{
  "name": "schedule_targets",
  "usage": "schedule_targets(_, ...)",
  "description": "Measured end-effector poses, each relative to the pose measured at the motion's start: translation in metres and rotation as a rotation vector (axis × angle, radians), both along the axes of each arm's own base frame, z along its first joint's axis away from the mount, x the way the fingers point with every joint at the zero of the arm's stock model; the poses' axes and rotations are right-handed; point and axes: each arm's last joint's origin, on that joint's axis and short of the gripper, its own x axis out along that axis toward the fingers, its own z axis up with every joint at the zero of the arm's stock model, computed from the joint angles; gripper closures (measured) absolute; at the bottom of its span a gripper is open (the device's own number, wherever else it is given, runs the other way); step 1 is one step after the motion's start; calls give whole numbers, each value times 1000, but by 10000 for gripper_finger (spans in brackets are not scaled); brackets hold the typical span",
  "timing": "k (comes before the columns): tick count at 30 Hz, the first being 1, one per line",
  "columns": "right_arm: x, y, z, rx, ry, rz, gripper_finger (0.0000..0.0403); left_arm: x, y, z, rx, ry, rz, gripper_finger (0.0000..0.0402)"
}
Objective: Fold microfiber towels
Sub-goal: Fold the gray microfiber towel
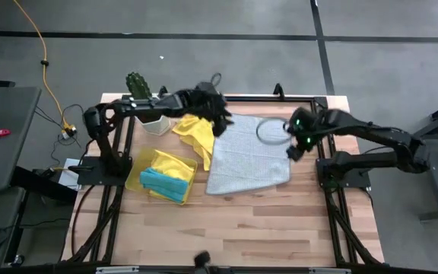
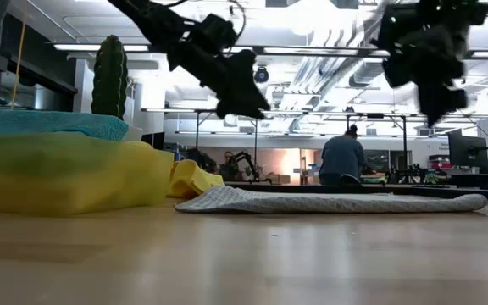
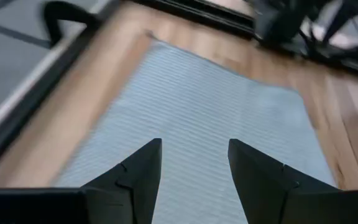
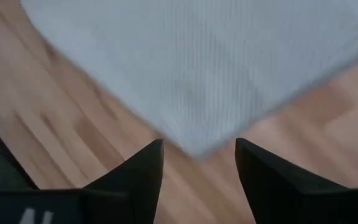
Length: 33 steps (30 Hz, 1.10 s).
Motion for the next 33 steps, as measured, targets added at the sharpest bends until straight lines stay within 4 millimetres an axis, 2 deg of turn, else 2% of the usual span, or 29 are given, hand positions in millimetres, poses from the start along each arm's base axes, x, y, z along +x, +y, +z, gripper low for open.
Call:
schedule_targets(5, -3, 26, -41, 70, 99, 84, 226, 37, -48, -20, 28, 10, -143, 229)
schedule_targets(8, -9, 36, -62, 98, 119, 78, 226, 53, -73, -34, 56, 48, -163, 229)
schedule_targets(11, -14, 42, -78, 112, 67, 41, 226, 60, -87, -50, 41, 94, -173, 229)
schedule_targets(15, -21, 45, -96, 120, -42, -26, 226, 66, -92, -65, -19, 110, -152, 229)
schedule_targets(18, -30, 47, -112, 131, -53, -62, 226, 68, -93, -80, -60, 149, -135, 229)
schedule_targets(22, -30, 48, -128, 159, -134, -129, 226, 70, -93, -97, -100, 185, -116, 229)
schedule_targets(28, -26, 49, -131, 171, -207, -121, 226, 73, -97, -123, -134, 248, -116, 229)
schedule_targets(33, -19, 57, -125, 225, -290, -16, 226, 76, -99, -132, -165, 253, -97, 229)
